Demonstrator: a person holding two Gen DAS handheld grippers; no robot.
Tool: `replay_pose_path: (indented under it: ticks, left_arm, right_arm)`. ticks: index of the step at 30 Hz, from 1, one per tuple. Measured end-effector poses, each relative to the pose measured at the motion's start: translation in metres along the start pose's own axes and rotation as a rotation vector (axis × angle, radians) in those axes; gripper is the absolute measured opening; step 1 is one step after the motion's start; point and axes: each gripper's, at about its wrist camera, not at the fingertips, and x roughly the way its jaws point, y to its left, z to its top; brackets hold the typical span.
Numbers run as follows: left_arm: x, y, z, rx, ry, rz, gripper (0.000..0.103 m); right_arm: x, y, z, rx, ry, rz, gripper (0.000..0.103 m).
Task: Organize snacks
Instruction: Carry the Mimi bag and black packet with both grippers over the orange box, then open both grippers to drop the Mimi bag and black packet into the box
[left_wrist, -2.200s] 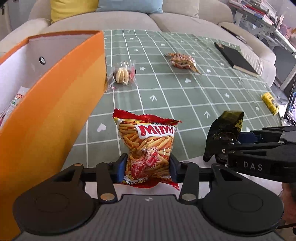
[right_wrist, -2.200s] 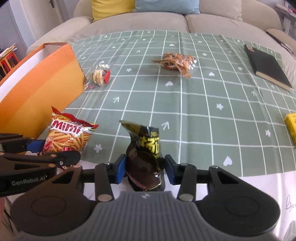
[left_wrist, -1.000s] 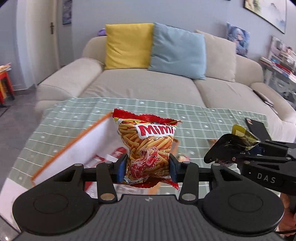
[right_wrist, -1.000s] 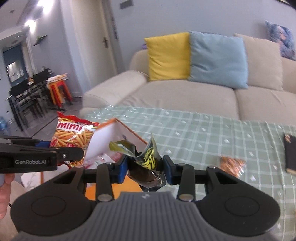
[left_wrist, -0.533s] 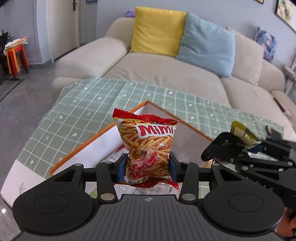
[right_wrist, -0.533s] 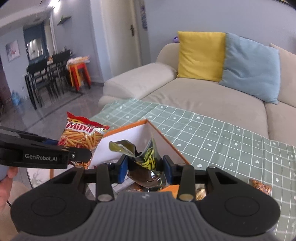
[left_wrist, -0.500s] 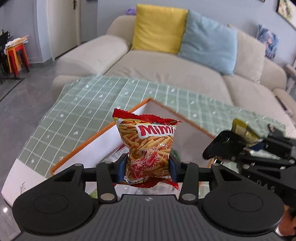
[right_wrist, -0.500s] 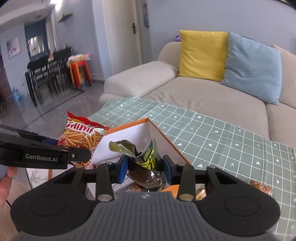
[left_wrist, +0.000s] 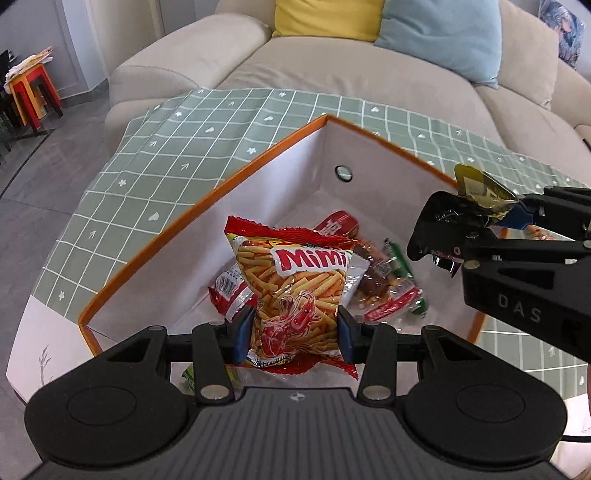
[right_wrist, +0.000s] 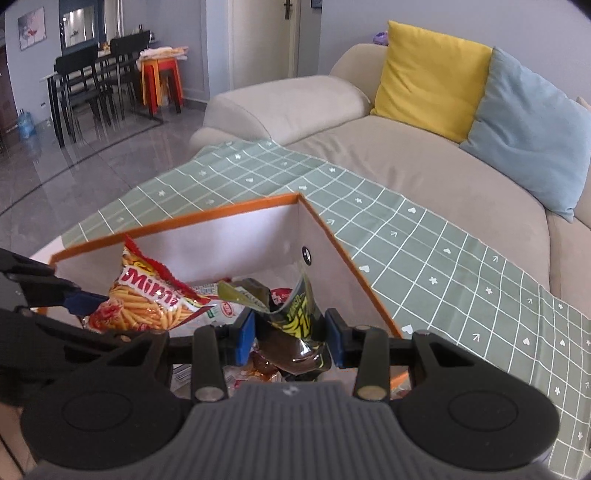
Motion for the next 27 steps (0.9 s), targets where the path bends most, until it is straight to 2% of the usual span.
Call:
replay_pose_path:
  ticks: [13,17,27]
  left_arm:
    - [0.027,0.015,-0.005,-0.046,0.026,0.006,0.051]
    - [0.032,0.014,-0.006,-0.032,0.026,0.029,0.051]
    - [0.038,0.013,-0.007,-0.015,0.036,0.021,0.051]
  right_arm:
    - [0.041,0.012,-0.001,-0.053,0.085,-0.060,0.039]
    - [0.051,0.015,-0.003,-0.055,0.110,-0.069,0.039]
    - [0.059,0.025,-0.009,-0.089,0.140,-0.080,0.041]
